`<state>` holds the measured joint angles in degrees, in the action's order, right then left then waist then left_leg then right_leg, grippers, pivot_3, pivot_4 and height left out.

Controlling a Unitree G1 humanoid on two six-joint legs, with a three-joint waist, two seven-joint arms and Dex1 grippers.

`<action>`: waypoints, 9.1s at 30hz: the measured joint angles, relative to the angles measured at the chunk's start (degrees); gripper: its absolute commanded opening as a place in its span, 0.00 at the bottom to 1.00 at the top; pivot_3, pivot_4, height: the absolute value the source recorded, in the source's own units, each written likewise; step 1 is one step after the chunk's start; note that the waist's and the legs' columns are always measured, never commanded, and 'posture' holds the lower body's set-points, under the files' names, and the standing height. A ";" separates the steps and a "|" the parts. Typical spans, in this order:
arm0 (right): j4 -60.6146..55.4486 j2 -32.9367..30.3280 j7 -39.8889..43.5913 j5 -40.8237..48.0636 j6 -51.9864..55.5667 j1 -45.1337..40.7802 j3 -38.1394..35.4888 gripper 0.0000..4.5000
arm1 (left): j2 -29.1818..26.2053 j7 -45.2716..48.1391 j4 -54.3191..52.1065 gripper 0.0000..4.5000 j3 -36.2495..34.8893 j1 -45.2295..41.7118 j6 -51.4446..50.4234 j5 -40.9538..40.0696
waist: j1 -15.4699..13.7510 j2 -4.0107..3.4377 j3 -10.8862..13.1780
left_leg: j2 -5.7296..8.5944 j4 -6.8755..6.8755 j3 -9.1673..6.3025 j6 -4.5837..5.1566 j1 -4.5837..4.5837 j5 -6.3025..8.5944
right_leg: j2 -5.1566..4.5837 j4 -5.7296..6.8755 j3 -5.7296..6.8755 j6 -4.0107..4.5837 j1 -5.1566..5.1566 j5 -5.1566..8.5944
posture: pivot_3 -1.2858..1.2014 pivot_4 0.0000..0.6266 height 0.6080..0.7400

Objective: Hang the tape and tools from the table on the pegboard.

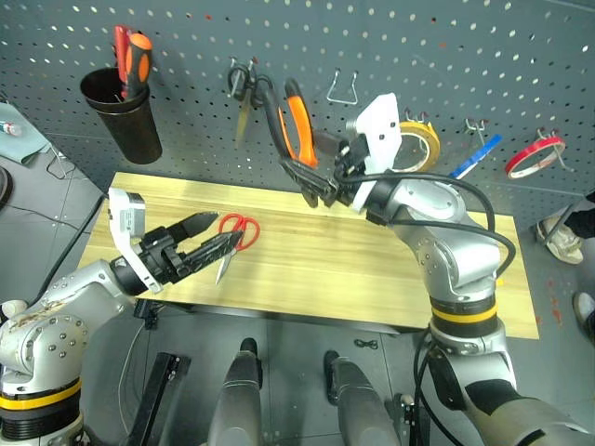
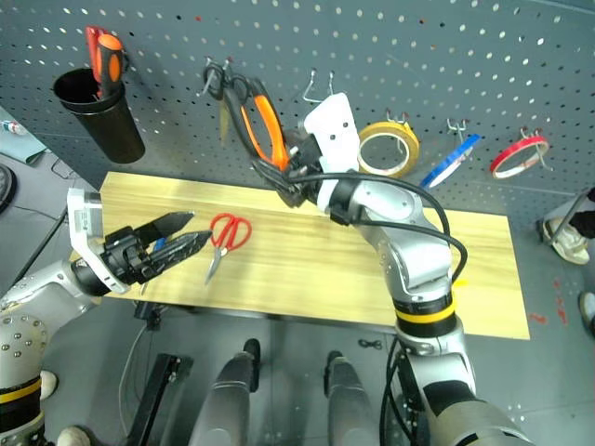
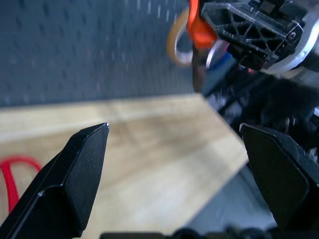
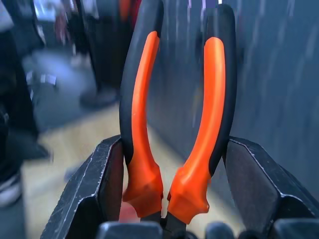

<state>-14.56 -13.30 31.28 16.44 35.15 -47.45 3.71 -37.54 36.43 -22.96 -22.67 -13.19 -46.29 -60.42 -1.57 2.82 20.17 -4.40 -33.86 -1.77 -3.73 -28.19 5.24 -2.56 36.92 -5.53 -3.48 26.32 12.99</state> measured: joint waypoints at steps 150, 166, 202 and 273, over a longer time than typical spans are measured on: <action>-15.57 -17.81 0.51 34.78 14.70 4.47 -14.37 1.00 | 20.87 -23.00 -18.44 0.04 11.90 0.92 -3.33 40.76 | 2.24 -0.40 1.12 | -0.12 0.03 0.03 0.09 -0.25 -1.08 | -0.02 -0.08 0.22 -0.44 0.00 -0.41 | 0.56 0.39 1.00; -10.50 -15.45 -5.13 37.79 14.94 -4.88 -14.32 1.00 | 22.54 -30.27 -19.91 0.04 13.19 -9.48 2.29 42.47 | 1.15 -0.05 -3.64 | -0.12 -0.02 0.04 0.28 -0.29 -0.96 | -0.03 -0.25 0.32 -0.09 -0.11 -0.69 | 0.55 0.32 1.00; -10.11 -11.84 -6.86 31.05 6.79 1.98 -11.70 1.00 | 26.84 -29.45 14.91 0.04 23.85 -16.16 19.94 53.79 | 1.03 -0.07 -4.10 | -0.10 -0.13 0.04 0.30 -0.08 -0.97 | -0.03 0.10 0.27 -0.06 -0.23 -0.70 | 0.53 0.37 1.00; -12.85 -11.01 3.62 2.98 2.99 15.72 10.74 1.00 | 0.59 -3.00 58.15 0.11 19.23 -24.73 18.28 56.43 | 0.87 -0.78 4.38 | -0.28 -0.06 0.09 0.25 0.03 -1.01 | 0.02 1.06 0.32 -0.18 0.13 0.27 | 0.55 0.84 1.00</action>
<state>-27.41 -24.31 34.90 19.42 38.14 -31.73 14.46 -36.95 33.44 35.18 -3.43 -37.92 -28.01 -3.99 -0.70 2.04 24.55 -4.68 -33.92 -1.69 -3.49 -28.16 4.23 -2.54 37.99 -5.21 -3.66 26.44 13.26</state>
